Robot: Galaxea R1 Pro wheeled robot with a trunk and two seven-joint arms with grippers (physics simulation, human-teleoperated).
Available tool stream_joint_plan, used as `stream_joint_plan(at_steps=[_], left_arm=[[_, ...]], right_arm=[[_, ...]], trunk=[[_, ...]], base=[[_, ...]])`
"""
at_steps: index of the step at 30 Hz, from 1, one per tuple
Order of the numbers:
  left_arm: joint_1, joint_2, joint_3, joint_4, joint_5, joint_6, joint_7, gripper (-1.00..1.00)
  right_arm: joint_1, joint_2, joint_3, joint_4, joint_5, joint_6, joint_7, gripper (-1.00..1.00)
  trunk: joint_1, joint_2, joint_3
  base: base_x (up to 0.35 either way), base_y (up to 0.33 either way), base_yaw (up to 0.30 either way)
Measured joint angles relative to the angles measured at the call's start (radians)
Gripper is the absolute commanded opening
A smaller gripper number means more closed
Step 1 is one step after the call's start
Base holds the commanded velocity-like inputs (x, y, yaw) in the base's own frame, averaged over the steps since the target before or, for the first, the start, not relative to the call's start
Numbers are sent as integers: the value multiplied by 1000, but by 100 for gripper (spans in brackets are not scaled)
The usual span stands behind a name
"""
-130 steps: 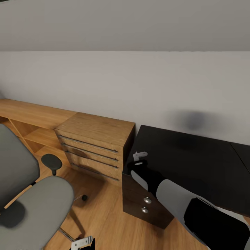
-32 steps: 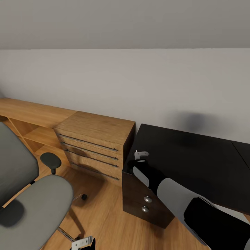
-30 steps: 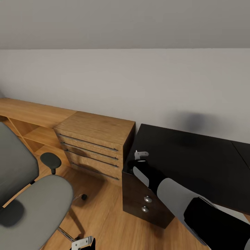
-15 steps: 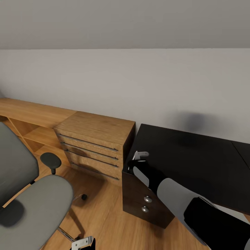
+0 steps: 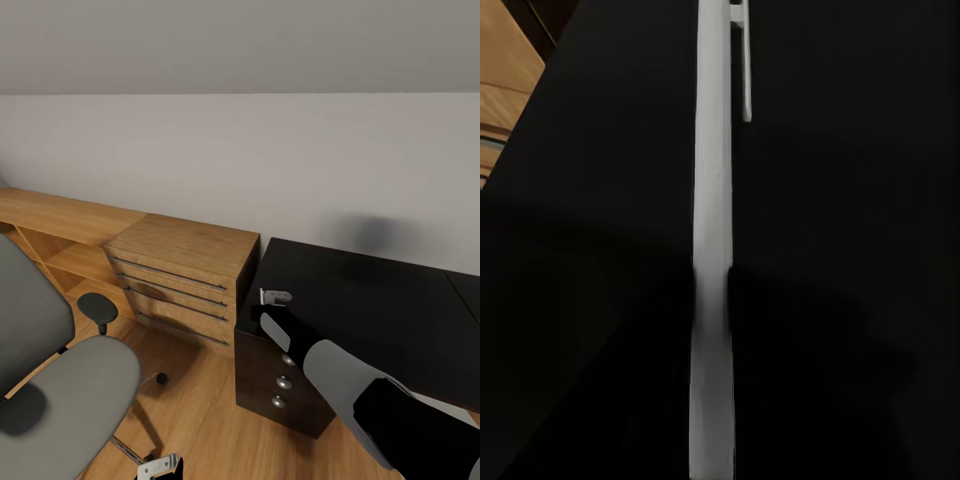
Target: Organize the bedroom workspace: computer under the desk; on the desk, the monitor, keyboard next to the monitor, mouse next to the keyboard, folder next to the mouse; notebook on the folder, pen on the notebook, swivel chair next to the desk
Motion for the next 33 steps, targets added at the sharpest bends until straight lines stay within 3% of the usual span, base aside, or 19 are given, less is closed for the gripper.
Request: stream_joint_plan(at_steps=[20,31,33], left_arm=[[0,3,0,1,-2,-1,0,100],[0,3,0,5,-2,-1,5,100],[0,3,1,6,-2,-2,5,100]], right_arm=[[0,0,-7,1,-3,-6,-1,-100],[0,0,-11,-12,-3,-8,-2,-100],[1,-16,-17,-33,-1,-5,-1,-100]], trunk=[[0,0,0],[-42,77,34],[-50,91,40]], base=[[0,0,0],[0,0,0],[0,0,0]])
